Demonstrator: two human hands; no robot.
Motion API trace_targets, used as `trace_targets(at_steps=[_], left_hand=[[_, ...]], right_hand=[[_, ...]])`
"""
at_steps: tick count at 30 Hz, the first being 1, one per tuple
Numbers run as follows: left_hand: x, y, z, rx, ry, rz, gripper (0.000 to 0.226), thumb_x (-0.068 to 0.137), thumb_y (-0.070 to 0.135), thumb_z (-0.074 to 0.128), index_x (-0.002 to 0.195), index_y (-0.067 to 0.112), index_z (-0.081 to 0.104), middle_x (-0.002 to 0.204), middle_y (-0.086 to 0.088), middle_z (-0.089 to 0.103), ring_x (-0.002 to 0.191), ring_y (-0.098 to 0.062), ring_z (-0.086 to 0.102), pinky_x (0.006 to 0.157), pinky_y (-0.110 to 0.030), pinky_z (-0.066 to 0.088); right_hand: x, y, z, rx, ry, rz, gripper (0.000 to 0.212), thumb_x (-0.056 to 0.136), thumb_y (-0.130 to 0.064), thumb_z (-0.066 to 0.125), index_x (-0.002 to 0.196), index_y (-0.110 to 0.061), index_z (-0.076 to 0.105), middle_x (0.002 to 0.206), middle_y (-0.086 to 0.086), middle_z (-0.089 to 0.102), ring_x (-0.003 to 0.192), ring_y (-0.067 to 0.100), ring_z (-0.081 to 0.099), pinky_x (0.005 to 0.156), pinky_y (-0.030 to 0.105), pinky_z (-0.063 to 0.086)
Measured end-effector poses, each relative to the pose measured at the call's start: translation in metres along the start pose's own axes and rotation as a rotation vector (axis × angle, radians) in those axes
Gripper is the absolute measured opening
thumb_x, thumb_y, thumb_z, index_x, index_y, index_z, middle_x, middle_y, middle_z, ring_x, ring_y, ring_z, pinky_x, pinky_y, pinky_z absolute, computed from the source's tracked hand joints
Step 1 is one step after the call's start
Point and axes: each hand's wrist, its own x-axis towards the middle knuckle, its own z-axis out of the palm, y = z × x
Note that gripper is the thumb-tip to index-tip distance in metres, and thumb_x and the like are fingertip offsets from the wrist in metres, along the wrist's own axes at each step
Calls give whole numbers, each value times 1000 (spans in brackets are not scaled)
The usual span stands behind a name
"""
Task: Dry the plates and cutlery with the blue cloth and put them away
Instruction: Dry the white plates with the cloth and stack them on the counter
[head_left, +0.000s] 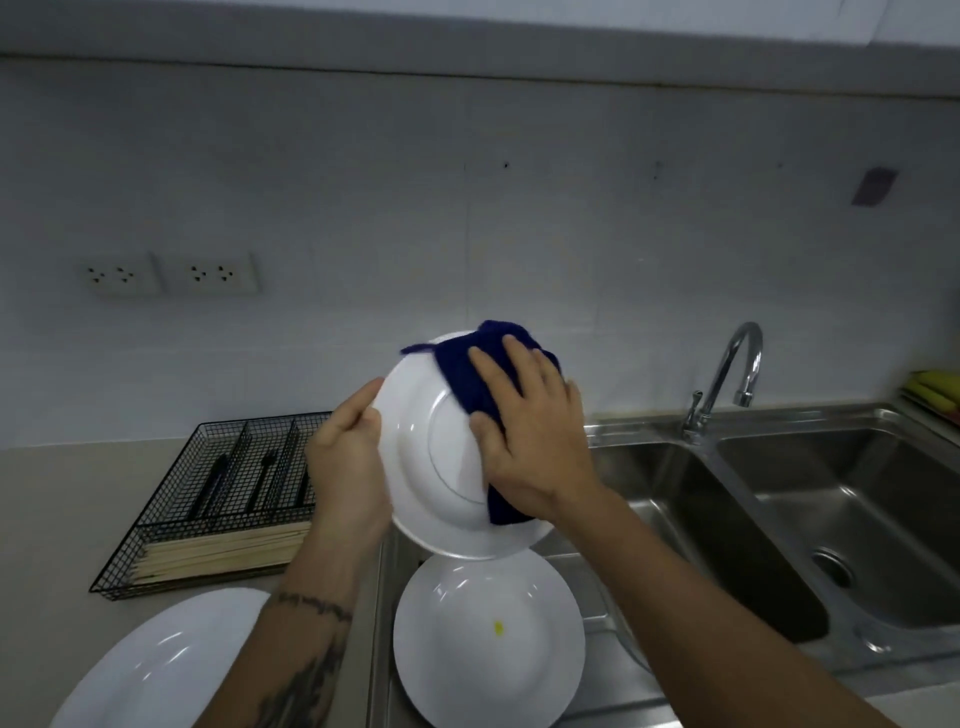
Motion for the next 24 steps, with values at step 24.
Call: trace_targets(at_steps=[24], left_hand=[[2, -7, 31, 289, -276, 75, 42, 94, 2, 51, 114, 33, 71, 106, 6, 72, 95, -16, 69, 81, -35, 58]], right_hand=[[-1, 30, -24, 23, 16, 24, 61, 86, -41, 45, 146, -32, 46, 156, 1, 33, 138, 27, 31, 113, 48, 31]])
